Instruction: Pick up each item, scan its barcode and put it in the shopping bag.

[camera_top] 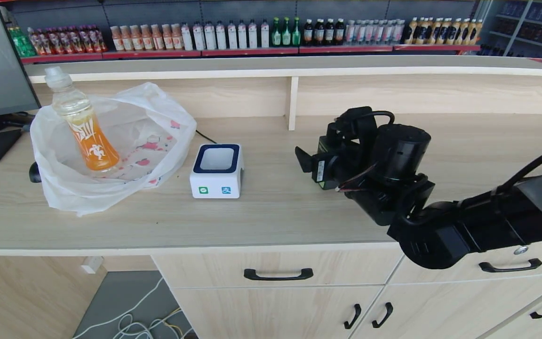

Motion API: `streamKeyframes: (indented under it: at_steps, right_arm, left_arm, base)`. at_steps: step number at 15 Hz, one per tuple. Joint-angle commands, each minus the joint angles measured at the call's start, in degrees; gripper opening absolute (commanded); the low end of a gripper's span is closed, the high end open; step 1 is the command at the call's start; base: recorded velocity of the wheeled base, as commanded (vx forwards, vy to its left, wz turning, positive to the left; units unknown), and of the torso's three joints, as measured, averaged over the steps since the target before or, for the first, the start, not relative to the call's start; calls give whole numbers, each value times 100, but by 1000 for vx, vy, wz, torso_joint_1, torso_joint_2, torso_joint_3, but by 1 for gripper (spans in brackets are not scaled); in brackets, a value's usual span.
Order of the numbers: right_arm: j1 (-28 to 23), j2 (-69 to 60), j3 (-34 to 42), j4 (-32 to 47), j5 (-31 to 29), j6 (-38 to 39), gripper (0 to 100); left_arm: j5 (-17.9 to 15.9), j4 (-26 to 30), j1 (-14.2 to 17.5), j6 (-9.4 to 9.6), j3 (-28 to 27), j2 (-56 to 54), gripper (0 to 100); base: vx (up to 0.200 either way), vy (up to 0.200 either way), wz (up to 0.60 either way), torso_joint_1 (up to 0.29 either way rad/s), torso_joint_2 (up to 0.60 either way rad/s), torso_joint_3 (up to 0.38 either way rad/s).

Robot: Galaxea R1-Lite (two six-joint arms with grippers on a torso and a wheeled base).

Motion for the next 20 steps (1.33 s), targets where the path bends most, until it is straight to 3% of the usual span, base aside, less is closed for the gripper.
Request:
streamKeyframes:
  at_steps: [1, 15, 16, 20]
  right_arm:
    - [-5, 382, -64, -176, -75, -35, 100]
    - [-49, 566, -345, -211, -269, -219, 100]
    - [-57, 566, -345, -211, -278, -219, 0]
    - [-57, 566, -319, -220, -286, -202, 0]
  left_arm:
    - [0, 0, 0, -4, 0, 0, 100]
    - [0, 0, 0, -4, 0, 0, 100]
    - [0, 0, 0, -4, 0, 0, 100]
    - [0, 0, 0, -4, 0, 0, 100]
  base:
    - [0, 0, 0, 0, 0, 0]
    - [0, 0, 0, 0, 0, 0]
    - [0, 0, 0, 0, 0, 0]
    - [0, 0, 0, 0, 0, 0]
